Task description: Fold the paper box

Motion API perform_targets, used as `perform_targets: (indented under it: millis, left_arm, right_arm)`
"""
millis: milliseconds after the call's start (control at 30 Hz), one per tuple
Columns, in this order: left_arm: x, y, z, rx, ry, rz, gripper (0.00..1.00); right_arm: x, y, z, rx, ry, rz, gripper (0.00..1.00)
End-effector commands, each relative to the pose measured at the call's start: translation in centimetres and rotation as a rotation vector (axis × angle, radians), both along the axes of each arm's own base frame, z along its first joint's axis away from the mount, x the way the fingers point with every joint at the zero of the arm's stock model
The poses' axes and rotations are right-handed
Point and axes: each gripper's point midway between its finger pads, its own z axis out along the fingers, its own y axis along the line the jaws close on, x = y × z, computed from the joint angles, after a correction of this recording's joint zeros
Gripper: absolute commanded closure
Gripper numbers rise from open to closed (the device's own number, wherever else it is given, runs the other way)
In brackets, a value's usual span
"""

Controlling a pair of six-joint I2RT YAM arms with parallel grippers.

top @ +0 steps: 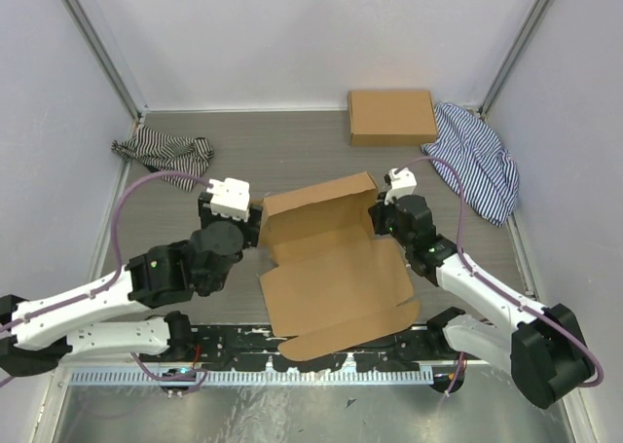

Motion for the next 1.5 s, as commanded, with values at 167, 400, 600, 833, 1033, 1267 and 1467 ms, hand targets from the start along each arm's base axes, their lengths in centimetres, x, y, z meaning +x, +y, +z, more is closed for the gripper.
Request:
perform_targets:
  millis: [167, 400, 600, 833, 1033, 1267, 1467]
  left_arm:
    - [5.7, 0.4, -2.7, -0.069, 0.180, 0.101, 0.29]
    - [10.0, 5.7, -5.5, -0.255, 0.260, 0.246, 0.26]
    - [11.6, 8.2, -6.7, -0.432, 0.235, 0.290, 0.28]
    - [13.2, 7.0, -11.0, -0.675, 0.304, 0.210, 0.37]
    - [13.5, 6.0, -13.3, -0.787, 0.271, 0.141, 0.44]
    - [12.5, 8.8, -14.2, -0.755, 0.191, 0.248, 0.43]
    - [12.1, 11.7, -14.1, -0.742, 0.119, 0.367, 0.36]
  right_arm:
    - [-0.8, -0.9, 2.3, 0.055, -0.012, -0.065, 0.99]
    - [-1.0, -1.7, 1.6, 0.017, 0.037, -0.102, 0.99]
    - [-1.4, -3.0, 1.6, 0.002, 0.030, -0.155, 0.99]
    - [-2.3, -2.4, 1.2, 0.027, 0.039, -0.109, 0.99]
    - [-2.4, -2.0, 0.4, 0.031, 0.066, -0.092, 0.99]
    - [-2.6, -2.3, 0.1, 0.026, 0.073, -0.100, 0.99]
    - [-2.9, -2.2, 0.1, 0.027, 0.080, -0.091, 0.99]
